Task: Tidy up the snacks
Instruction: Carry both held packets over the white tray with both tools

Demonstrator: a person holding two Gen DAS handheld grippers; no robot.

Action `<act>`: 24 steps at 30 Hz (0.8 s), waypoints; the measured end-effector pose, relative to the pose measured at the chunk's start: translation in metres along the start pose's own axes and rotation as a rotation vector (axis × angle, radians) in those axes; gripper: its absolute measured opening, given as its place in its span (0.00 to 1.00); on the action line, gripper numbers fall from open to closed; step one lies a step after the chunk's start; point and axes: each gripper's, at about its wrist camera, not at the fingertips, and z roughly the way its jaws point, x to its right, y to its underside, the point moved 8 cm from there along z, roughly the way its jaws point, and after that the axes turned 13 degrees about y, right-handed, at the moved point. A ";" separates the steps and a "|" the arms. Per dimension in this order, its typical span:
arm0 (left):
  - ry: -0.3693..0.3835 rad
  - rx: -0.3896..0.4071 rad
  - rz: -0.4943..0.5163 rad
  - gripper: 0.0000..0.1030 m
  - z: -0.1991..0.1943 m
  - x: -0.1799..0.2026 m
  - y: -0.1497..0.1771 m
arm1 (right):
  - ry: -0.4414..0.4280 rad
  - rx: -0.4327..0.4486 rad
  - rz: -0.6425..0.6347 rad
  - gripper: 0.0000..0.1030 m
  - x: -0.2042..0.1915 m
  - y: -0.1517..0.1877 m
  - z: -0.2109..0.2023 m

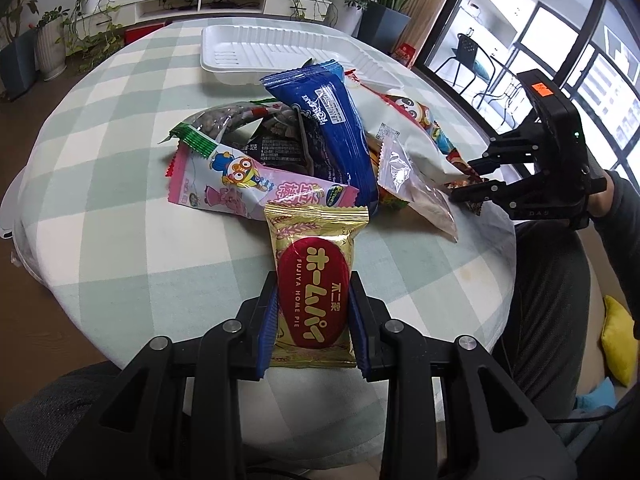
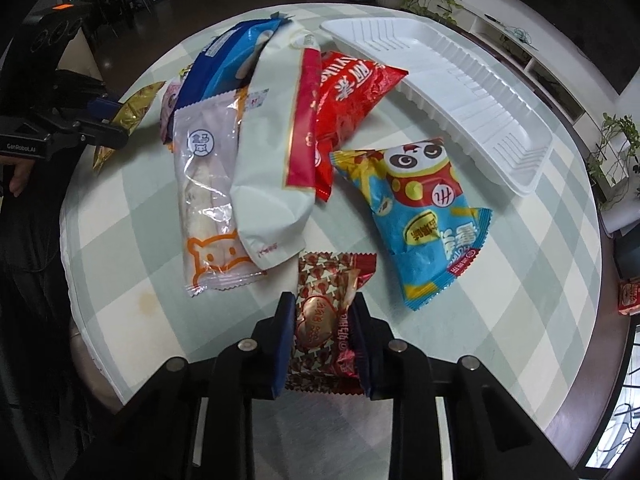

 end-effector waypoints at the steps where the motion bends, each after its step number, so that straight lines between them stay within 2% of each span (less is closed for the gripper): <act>1: 0.001 0.004 0.001 0.28 -0.001 0.000 -0.001 | 0.005 0.005 0.016 0.25 0.000 0.000 -0.004; 6: 0.007 0.018 0.006 0.28 -0.006 0.002 -0.002 | -0.012 0.049 0.130 0.23 0.004 -0.006 -0.026; 16: 0.053 0.053 -0.001 0.28 -0.022 0.009 -0.009 | -0.148 0.162 0.350 0.22 0.006 -0.013 -0.068; 20: 0.071 0.087 -0.010 0.28 -0.037 0.008 -0.019 | -0.179 0.181 0.450 0.22 0.015 -0.010 -0.071; 24: 0.075 0.132 -0.014 0.28 -0.058 0.001 -0.039 | -0.176 0.183 0.587 0.22 0.043 -0.005 -0.063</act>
